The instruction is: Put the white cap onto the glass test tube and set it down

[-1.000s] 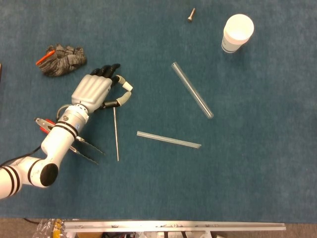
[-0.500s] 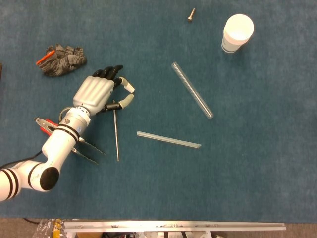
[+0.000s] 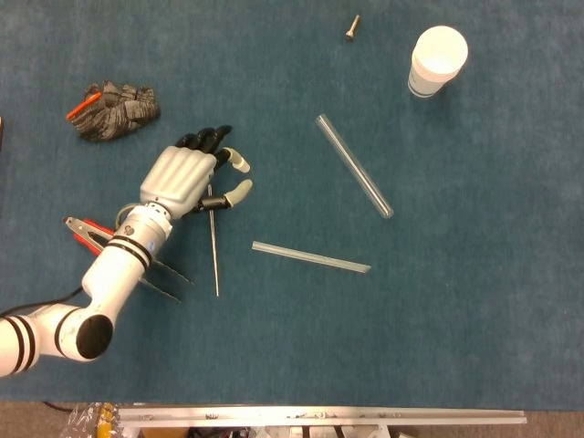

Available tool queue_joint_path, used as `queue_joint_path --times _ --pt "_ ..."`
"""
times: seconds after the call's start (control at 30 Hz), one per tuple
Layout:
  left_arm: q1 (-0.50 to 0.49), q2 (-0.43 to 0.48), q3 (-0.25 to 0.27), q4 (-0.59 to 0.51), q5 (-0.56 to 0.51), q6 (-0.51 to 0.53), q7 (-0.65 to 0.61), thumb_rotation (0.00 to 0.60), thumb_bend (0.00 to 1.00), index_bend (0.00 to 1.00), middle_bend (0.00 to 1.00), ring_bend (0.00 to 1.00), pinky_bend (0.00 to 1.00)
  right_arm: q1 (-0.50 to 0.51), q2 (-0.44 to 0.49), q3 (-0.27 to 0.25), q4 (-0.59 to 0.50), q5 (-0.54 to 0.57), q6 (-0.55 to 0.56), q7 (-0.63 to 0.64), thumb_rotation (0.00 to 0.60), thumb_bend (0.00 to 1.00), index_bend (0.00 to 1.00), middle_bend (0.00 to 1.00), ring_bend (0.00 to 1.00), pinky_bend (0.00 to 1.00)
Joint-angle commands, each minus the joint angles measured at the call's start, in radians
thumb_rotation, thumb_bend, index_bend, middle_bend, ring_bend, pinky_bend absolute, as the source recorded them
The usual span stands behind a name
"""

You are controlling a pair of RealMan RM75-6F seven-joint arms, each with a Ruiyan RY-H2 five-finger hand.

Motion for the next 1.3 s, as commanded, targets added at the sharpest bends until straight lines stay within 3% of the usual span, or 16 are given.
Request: queue_joint_path --times 0.03,0.6,0.87,0.93,1.07,1.3 --pt "-0.003 -0.004 0.001 -0.006 -0.006 0.003 0.008 0.0 0.26 0.23 0.0 0.0 0.01 -0.004 0.005 -0.001 0.0 -0.005 0.005 0.008 0.6 0.33 0.18 0.14 0.06 0.27" --pt "-0.003 0.049 0.0 -0.088 -0.003 0.062 0.058 0.0 0.26 0.23 0.0 0.0 0.01 0.0 0.008 -0.002 0.013 -0.007 -0.007 0.025 0.6 0.33 0.18 0.14 0.06 0.27" --pt "0.05 0.151 0.029 -0.183 0.13 0.165 0.037 0.008 0.26 0.2 0.0 0.0 0.01 0.037 0.018 0.011 -0.016 0.037 -0.057 -0.128 0.6 0.29 0.2 0.14 0.06 0.27" --pt "0.067 0.175 0.04 -0.2 0.178 0.197 0.024 0.076 0.26 0.18 0.0 0.0 0.01 0.052 0.017 0.017 -0.031 0.048 -0.07 -0.184 0.6 0.24 0.23 0.15 0.07 0.28" --pt "0.106 0.23 0.059 -0.243 0.268 0.256 -0.027 0.273 0.26 0.17 0.0 0.0 0.01 0.098 0.005 0.036 -0.055 0.082 -0.11 -0.31 0.6 0.18 0.26 0.18 0.09 0.3" --pt "0.166 0.307 0.104 -0.304 0.422 0.347 -0.081 0.364 0.26 0.17 0.0 0.0 0.01 0.199 -0.071 0.081 -0.06 0.187 -0.172 -0.519 0.6 0.09 0.35 0.26 0.18 0.4"
